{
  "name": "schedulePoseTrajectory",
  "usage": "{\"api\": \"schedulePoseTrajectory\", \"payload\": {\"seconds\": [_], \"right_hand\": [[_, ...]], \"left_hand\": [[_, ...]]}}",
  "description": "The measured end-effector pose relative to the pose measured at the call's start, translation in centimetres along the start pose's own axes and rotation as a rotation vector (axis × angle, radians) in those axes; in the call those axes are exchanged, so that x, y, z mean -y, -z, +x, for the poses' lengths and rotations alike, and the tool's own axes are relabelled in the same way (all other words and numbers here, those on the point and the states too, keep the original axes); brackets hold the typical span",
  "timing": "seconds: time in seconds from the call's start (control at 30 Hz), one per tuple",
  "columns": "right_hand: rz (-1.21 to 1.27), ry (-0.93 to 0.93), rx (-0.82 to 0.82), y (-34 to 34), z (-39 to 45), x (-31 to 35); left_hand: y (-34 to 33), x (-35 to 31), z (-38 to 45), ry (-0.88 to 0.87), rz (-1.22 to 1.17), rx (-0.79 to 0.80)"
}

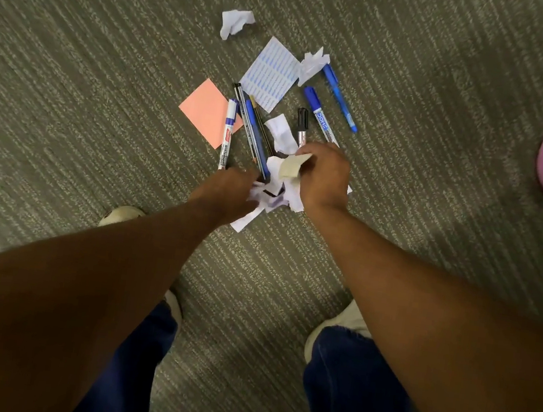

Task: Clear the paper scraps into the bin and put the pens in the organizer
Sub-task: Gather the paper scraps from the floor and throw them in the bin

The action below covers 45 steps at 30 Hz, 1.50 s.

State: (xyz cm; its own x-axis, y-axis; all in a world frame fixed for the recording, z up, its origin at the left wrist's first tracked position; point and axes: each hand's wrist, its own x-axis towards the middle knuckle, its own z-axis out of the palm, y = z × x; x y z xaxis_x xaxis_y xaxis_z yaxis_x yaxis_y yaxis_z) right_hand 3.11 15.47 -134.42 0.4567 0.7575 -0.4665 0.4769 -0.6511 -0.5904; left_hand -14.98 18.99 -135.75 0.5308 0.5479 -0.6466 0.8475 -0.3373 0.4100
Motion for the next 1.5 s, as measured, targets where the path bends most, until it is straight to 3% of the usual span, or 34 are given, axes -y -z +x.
{"api": "schedulePoseTrajectory", "payload": {"seconds": [0.17, 0.33, 0.4, 0.53, 0.63, 0.73, 1.03, 1.27, 1.43, 1.5], "right_hand": [[0.537, -0.392, 0.059, 2.5, -1.4, 0.2], [0.729, -0.537, 0.136, 6.3, -4.2, 0.0], [0.784, -0.577, 0.134, 7.8, -5.2, 0.2], [1.005, -0.648, 0.110, 12.1, -7.5, 2.2], [1.151, -0.678, 0.128, 15.8, -9.0, 3.6], [1.269, -0.668, 0.103, 19.9, -9.9, 4.6], [1.477, -0.718, -0.286, 38.6, -10.3, 1.1], [1.548, -0.695, -0.599, 49.0, -8.2, -4.8], [1.544, -0.795, -0.603, 52.4, -5.8, -7.8], [1.552, -0.847, -0.597, 52.8, -5.1, -8.6]], "left_hand": [[1.2, -0.8, -1.3, 0.071, -0.053, -0.113], [3.8, -2.1, -3.6, 0.326, -0.309, -0.235], [5.3, -3.3, -4.3, 0.494, -0.554, -0.267], [9.7, -8.3, -6.4, 0.774, -1.341, -0.240], [13.0, -13.0, -7.4, 0.767, -1.684, -0.012], [15.8, -18.7, -7.7, 0.762, -1.833, 0.072], [20.5, -40.7, -4.0, 0.544, -1.710, 0.386], [20.2, -56.5, 0.1, 0.391, -1.502, 0.492], [18.6, -60.6, 3.1, 0.373, -1.356, 0.574], [18.4, -61.0, 3.9, 0.412, -1.365, 0.535]]}}
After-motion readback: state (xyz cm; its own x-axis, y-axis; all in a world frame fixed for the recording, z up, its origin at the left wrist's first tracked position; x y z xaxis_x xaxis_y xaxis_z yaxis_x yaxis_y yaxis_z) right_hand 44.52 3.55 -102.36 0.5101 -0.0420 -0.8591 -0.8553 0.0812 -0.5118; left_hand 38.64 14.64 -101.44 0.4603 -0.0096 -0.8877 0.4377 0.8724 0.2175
